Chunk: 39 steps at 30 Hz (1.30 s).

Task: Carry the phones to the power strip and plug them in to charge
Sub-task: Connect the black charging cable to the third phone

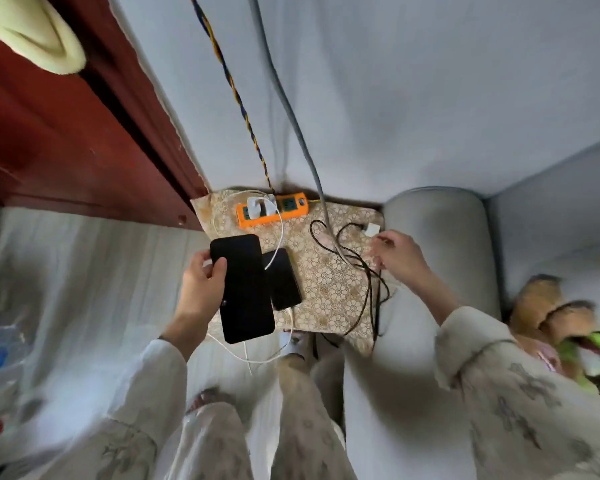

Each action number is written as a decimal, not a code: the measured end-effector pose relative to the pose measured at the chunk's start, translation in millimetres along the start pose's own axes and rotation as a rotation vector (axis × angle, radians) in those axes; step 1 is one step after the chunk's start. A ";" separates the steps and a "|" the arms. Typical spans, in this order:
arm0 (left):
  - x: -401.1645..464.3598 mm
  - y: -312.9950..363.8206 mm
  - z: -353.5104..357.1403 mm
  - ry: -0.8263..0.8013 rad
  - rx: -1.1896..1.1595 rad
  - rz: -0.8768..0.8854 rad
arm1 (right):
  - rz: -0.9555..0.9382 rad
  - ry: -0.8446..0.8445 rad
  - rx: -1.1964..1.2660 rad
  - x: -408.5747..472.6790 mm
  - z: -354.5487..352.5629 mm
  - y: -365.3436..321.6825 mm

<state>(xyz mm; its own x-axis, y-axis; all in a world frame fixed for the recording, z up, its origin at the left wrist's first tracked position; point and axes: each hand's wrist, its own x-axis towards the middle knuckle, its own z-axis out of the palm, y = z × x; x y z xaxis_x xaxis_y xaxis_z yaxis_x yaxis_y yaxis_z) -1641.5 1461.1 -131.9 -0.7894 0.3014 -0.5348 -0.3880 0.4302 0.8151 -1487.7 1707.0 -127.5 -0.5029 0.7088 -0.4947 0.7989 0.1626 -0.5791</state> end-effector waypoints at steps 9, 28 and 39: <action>70.1 -40.7 92.0 0.014 0.115 -0.125 | 0.037 -0.053 -0.347 145.4 30.0 88.3; 131.4 -102.1 113.6 0.038 0.142 -0.207 | -0.472 0.048 -0.486 236.2 87.0 115.0; 126.9 -96.9 95.4 0.113 0.040 -0.183 | -0.395 -0.299 0.205 248.8 107.1 14.9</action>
<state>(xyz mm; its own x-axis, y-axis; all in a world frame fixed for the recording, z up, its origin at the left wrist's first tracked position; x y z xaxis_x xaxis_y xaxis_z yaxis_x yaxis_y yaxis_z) -1658.7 1538.8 -299.9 -0.7567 0.1184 -0.6430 -0.5125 0.5033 0.6958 -1636.3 1812.2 -328.7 -0.8482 0.3891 -0.3594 0.4639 0.2182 -0.8586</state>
